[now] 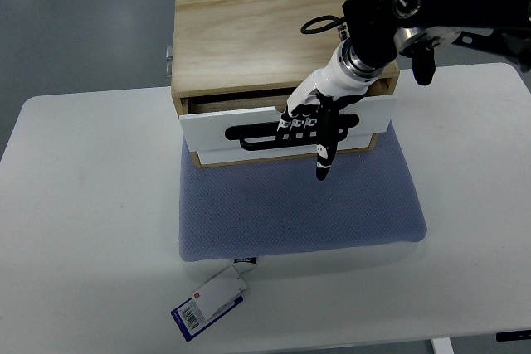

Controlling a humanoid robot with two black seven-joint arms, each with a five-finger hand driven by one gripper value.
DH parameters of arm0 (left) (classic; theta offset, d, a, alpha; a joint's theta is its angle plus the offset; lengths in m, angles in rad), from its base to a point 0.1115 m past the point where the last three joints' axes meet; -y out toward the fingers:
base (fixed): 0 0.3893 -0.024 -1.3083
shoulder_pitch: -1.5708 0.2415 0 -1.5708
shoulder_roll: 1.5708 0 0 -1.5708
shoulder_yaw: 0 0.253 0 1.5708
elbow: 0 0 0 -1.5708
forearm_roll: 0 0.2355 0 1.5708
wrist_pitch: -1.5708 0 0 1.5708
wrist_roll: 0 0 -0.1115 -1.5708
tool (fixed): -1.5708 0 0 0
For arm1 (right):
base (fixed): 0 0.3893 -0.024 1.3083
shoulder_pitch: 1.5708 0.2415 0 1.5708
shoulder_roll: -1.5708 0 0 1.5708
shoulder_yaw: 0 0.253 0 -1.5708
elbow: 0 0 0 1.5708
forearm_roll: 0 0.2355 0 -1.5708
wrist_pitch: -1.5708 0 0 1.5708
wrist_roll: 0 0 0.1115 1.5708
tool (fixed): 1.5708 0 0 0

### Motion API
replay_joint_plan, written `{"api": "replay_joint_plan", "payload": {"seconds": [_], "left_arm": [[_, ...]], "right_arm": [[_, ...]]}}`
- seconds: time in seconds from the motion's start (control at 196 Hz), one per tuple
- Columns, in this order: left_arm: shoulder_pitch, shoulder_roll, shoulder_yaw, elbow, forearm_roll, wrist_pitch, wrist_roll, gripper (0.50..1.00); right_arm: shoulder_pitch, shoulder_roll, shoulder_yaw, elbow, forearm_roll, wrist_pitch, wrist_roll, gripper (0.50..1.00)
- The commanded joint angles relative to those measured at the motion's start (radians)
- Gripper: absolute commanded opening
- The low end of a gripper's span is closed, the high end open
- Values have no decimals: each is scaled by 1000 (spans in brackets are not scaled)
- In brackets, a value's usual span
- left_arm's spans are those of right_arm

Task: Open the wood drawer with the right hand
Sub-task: 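Pull the upper drawer handle toward the robot with the right hand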

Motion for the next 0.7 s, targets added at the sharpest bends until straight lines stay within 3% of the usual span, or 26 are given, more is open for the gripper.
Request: {"api": "replay_joint_plan", "payload": {"seconds": [0.0, 0.695], "left_arm": [[0, 0, 0, 0, 1, 0, 0, 1000], [0, 0, -2, 0, 0, 0, 0, 1000]], "right_arm": [[1, -4, 0, 5, 22, 21, -1, 946], [3, -44, 3, 47, 106, 33, -1, 946]]}}
